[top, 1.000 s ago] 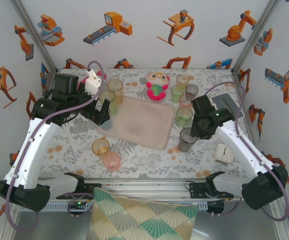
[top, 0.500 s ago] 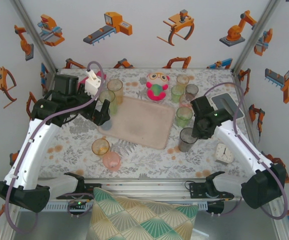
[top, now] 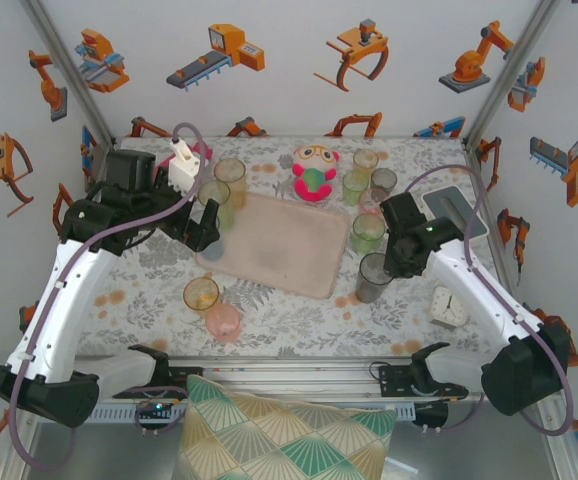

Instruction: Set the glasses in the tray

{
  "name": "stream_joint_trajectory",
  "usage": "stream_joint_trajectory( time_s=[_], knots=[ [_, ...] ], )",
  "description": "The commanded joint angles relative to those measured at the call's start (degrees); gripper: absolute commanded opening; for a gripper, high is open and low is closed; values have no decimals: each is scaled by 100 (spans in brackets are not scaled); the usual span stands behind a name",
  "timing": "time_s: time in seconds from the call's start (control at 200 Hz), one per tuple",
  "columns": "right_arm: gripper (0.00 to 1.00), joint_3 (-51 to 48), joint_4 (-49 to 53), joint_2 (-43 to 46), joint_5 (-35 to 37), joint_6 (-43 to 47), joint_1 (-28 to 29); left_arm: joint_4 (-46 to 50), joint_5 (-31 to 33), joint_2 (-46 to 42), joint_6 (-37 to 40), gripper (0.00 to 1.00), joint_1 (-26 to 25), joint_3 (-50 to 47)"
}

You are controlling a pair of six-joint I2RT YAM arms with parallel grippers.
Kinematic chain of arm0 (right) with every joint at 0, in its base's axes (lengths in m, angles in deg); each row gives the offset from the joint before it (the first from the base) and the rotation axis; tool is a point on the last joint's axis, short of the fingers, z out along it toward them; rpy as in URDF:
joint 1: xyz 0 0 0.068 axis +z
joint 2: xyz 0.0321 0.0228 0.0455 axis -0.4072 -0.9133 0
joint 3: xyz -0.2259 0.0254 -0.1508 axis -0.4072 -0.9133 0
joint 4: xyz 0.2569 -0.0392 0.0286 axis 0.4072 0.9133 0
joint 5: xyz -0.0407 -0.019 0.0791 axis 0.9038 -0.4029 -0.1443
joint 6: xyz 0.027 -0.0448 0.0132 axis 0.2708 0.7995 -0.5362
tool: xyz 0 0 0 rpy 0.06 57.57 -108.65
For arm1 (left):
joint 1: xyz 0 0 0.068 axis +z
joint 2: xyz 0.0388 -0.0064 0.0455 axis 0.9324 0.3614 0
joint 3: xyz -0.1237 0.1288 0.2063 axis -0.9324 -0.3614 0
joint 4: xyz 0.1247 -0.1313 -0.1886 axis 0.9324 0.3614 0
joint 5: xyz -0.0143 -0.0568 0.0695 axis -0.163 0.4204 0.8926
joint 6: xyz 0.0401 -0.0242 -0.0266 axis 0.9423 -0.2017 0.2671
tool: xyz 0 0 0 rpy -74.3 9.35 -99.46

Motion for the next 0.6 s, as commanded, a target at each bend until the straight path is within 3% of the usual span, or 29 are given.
stream_joint_trajectory(
  time_s=[0.0,0.596],
  knots=[
    [12,5,-34,23,96,103,-57,-48,-119,-80,-133,98,-30,36],
    [5,372,192,281,88,282,-75,120,-50,-129,-66,97,-32,330]
  ],
)
